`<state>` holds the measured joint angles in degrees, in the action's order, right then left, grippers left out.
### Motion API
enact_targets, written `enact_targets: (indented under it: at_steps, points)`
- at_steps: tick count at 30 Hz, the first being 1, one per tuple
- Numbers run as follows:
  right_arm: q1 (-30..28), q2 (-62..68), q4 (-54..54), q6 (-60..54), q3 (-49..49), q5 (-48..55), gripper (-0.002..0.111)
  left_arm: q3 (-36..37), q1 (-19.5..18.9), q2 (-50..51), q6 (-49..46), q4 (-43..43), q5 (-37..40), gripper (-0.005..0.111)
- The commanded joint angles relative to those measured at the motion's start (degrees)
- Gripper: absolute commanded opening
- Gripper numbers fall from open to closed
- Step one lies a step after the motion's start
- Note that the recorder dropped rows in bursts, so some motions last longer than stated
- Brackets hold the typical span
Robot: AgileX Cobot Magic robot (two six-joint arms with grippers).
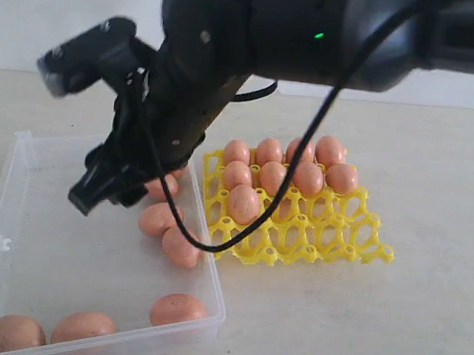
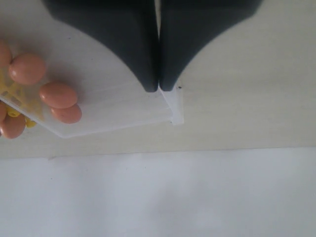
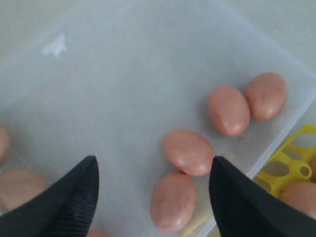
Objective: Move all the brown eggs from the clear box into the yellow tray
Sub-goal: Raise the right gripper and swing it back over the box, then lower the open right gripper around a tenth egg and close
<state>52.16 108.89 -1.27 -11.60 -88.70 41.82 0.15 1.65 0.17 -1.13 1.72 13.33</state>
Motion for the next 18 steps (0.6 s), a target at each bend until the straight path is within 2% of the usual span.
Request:
enact_targets:
  at_steps: [1,5,18]
  points:
    - [1.7,6.74,4.34,-7.63,-4.91,10.24,0.062,-0.15,0.23,-0.17,-0.03,0.31,-0.07,-0.004]
    - [2.11,9.82,7.09,-4.65,-6.23,13.87,0.062,-0.15,0.23,-0.17,-0.03,0.31,-0.07,-0.004]
    - [2.11,10.6,6.88,0.48,-6.23,12.44,0.062,-0.15,0.23,-0.17,-0.03,0.31,-0.07,-0.004]
